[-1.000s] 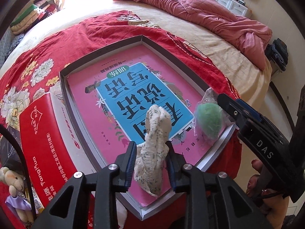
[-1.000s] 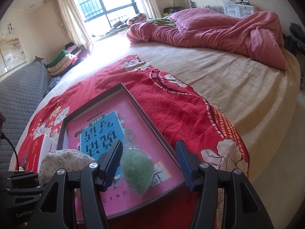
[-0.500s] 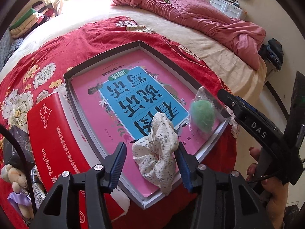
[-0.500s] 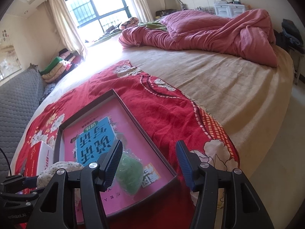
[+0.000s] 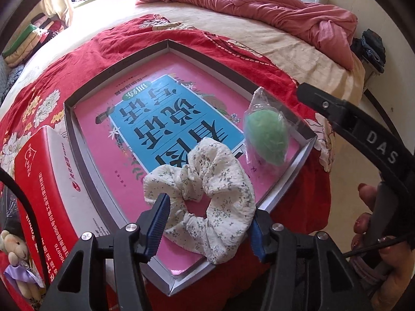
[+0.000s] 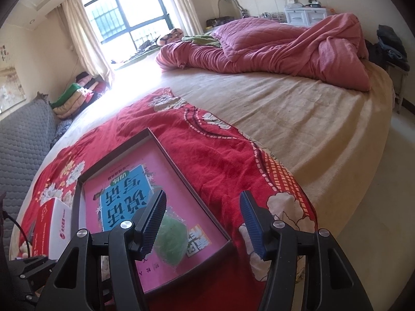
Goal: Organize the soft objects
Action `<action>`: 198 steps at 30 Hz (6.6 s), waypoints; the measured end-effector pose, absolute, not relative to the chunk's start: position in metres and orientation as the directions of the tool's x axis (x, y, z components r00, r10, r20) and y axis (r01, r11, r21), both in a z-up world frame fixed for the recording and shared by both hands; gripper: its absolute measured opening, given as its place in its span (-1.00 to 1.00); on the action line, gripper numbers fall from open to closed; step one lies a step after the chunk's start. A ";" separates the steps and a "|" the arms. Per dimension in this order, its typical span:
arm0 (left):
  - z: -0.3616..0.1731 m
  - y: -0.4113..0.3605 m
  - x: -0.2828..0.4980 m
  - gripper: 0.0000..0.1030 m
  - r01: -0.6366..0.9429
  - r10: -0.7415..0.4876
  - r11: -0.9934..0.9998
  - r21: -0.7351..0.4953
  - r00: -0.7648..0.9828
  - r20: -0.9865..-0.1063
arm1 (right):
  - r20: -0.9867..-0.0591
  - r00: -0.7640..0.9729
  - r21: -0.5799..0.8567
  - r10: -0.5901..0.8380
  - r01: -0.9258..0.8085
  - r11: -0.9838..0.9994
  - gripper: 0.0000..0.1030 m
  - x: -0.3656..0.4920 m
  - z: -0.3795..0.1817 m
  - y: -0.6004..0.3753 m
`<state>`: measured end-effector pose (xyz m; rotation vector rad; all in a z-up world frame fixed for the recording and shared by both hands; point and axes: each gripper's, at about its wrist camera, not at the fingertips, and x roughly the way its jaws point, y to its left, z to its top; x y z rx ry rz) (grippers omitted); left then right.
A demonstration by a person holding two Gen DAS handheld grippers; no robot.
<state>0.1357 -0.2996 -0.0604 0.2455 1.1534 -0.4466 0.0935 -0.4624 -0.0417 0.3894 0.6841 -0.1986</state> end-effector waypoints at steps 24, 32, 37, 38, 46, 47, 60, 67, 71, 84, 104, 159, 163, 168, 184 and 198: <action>-0.021 -0.277 0.158 0.44 0.389 -0.268 0.916 -0.096 0.416 -0.869 | -0.627 0.773 0.241 -0.098 0.312 0.919 0.49 0.087 -0.029 -0.458; 0.008 -0.256 0.144 0.53 0.368 -0.285 0.924 -0.102 0.489 -0.824 | -0.618 0.778 0.215 -0.116 0.309 0.927 0.52 0.081 -0.016 -0.447; 0.024 -0.240 0.133 0.55 0.359 -0.300 0.926 -0.115 0.519 -0.800 | -0.603 0.785 0.179 -0.142 0.306 0.935 0.52 0.076 -0.002 -0.435; 0.026 -0.237 0.131 0.55 0.360 -0.301 0.926 -0.113 0.522 -0.798 | -0.600 0.786 0.169 -0.148 0.305 0.937 0.52 0.075 0.001 -0.432; 0.031 -0.204 0.109 0.55 0.316 -0.284 0.941 -0.119 0.551 -0.785 | -0.563 0.812 0.096 -0.153 0.248 0.964 0.52 0.065 0.024 -0.401; 0.031 -0.199 0.106 0.55 0.314 -0.288 0.941 -0.127 0.547 -0.786 | -0.565 0.810 0.084 -0.155 0.243 0.966 0.52 0.064 0.024 -0.398; 0.042 -0.149 0.090 0.56 0.246 -0.277 0.956 -0.160 0.578 -0.768 | -0.554 0.825 0.050 -0.111 0.166 0.985 0.52 0.049 0.048 -0.354; 0.049 -0.124 0.080 0.56 0.226 -0.273 0.959 -0.170 0.588 -0.762 | -0.544 0.837 0.040 -0.063 0.101 0.994 0.53 0.044 0.063 -0.324; 0.053 -0.107 0.074 0.56 0.210 -0.275 0.960 -0.184 0.592 -0.758 | -0.535 0.844 0.027 -0.037 0.061 0.998 0.53 0.041 0.071 -0.304; 0.065 -0.056 0.058 0.55 0.141 -0.238 0.971 -0.193 0.622 -0.746 | -0.525 0.847 0.045 0.084 -0.070 0.997 0.53 0.032 0.089 -0.248; 0.088 0.017 0.043 0.56 0.006 -0.158 0.979 -0.205 0.662 -0.732 | -0.513 0.843 0.020 0.162 -0.177 0.984 0.53 0.020 0.104 -0.207; -0.064 0.069 0.092 -0.37 0.042 -0.237 0.968 -0.246 0.461 -0.855 | -0.751 0.589 0.030 0.298 -0.420 0.907 0.53 0.086 -0.011 -0.082; -0.066 0.072 0.092 -0.38 0.056 -0.276 0.958 -0.282 0.455 -0.846 | -0.778 0.556 0.035 0.293 -0.428 0.903 0.53 0.099 -0.024 -0.070; -0.069 0.074 0.092 -0.42 0.077 -0.311 0.948 -0.309 0.443 -0.841 | -0.802 0.523 0.050 0.288 -0.422 0.905 0.53 0.116 -0.041 -0.064; -0.071 0.062 0.096 -0.71 0.148 -0.333 0.943 -0.299 0.438 -0.835 | -0.801 0.480 0.071 0.358 -0.519 0.852 -0.42 0.124 -0.058 -0.054; -0.053 0.055 0.085 -0.89 0.145 -0.308 0.951 -0.274 0.535 -0.787 | -0.723 0.556 0.128 0.410 -0.476 0.870 -0.44 0.115 -0.032 -0.086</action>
